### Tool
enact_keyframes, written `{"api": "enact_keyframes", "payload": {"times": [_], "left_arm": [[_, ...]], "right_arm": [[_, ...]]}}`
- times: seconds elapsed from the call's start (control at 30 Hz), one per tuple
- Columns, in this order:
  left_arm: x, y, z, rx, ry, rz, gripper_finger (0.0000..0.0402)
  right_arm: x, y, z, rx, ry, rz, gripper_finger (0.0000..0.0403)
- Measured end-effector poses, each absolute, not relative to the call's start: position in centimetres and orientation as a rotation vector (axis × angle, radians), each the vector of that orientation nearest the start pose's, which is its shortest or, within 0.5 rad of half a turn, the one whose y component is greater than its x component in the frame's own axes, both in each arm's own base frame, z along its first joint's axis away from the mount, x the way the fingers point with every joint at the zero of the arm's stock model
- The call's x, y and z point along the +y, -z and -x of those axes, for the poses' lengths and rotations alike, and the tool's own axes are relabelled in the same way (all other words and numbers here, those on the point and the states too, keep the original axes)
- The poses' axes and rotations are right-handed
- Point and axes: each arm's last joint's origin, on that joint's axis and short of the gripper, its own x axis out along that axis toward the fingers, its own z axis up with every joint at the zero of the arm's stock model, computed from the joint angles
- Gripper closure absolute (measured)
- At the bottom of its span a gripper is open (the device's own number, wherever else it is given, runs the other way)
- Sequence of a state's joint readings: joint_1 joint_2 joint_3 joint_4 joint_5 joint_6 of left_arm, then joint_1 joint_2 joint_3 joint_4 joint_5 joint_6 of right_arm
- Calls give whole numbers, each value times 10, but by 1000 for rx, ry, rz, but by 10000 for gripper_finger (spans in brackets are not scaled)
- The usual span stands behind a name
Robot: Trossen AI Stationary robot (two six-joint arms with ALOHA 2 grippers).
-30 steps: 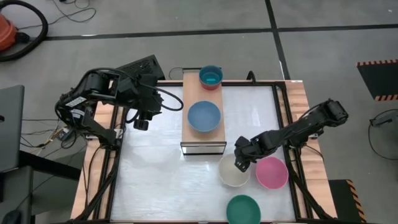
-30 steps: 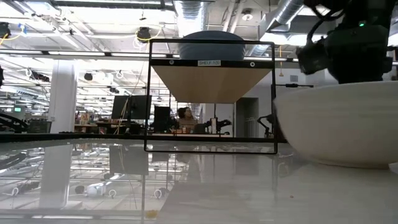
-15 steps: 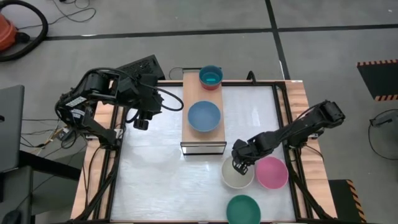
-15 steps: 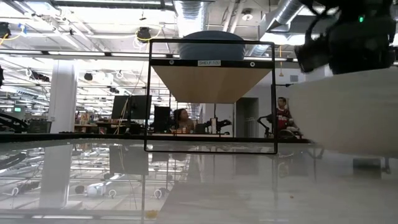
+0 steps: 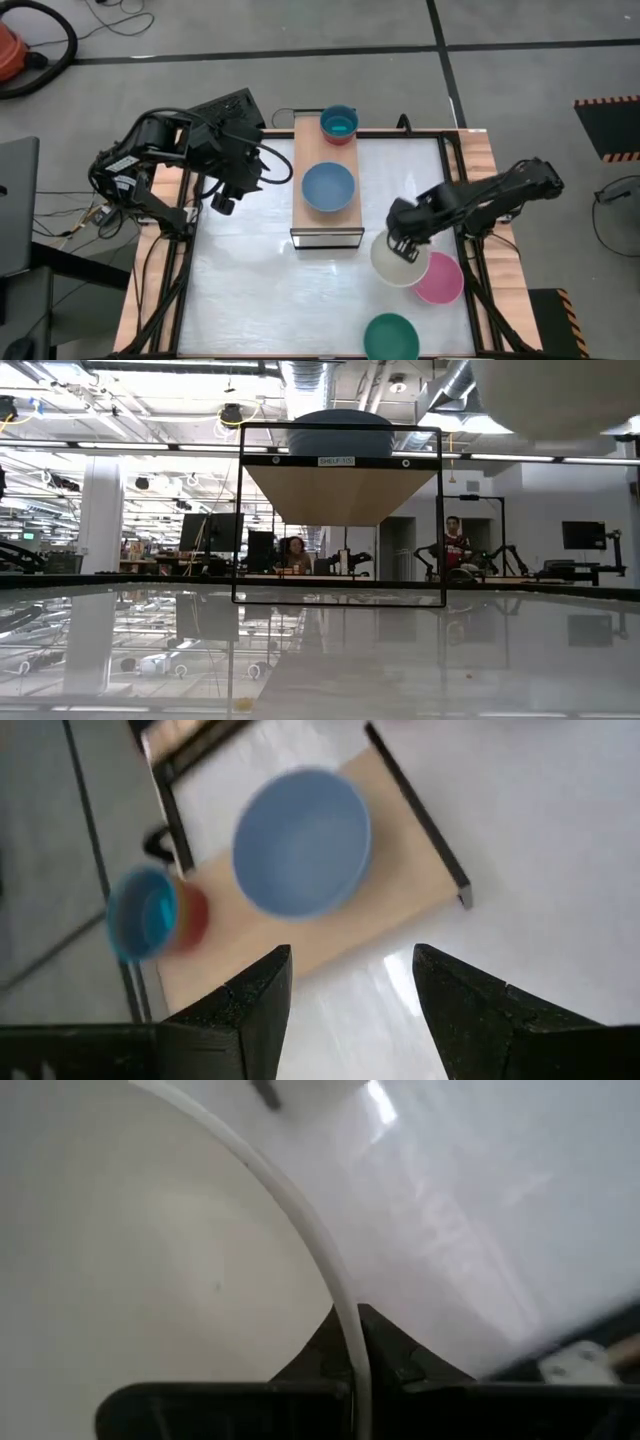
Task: Place and stack bowls onto a shelf
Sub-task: Stack the white bowl on top of the dark blue bowl on the shelf
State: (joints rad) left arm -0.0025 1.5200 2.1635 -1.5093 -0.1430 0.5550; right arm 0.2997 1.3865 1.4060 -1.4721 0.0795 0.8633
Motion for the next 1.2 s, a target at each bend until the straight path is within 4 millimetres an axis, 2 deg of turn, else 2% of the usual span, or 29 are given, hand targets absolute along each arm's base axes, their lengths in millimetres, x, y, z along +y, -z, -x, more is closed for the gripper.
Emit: {"api": "enact_keyframes", "payload": {"times": [0.1,0.27,0.43,0.6,0.77,0.97,1.2], "left_arm": [[-1,-492,-233,824,160,-705,205],[-11,-497,-252,701,215,-1053,205],[-21,-497,-287,597,204,-1393,205],[-28,-488,-323,574,139,-1536,205],[-33,-465,-347,640,223,-1612,205],[-33,-434,-367,752,376,-1670,205],[-32,-430,-374,703,423,-1663,205]], "right_arm": [[53,-368,-211,1295,474,-432,379],[30,-421,-208,1053,484,-437,379],[7,-448,-215,959,505,-397,379],[-9,-449,-230,975,527,-349,379],[-17,-438,-247,1038,524,-288,379],[-17,-428,-261,1106,449,-249,379],[-10,-427,-263,1135,352,-197,379]]}}
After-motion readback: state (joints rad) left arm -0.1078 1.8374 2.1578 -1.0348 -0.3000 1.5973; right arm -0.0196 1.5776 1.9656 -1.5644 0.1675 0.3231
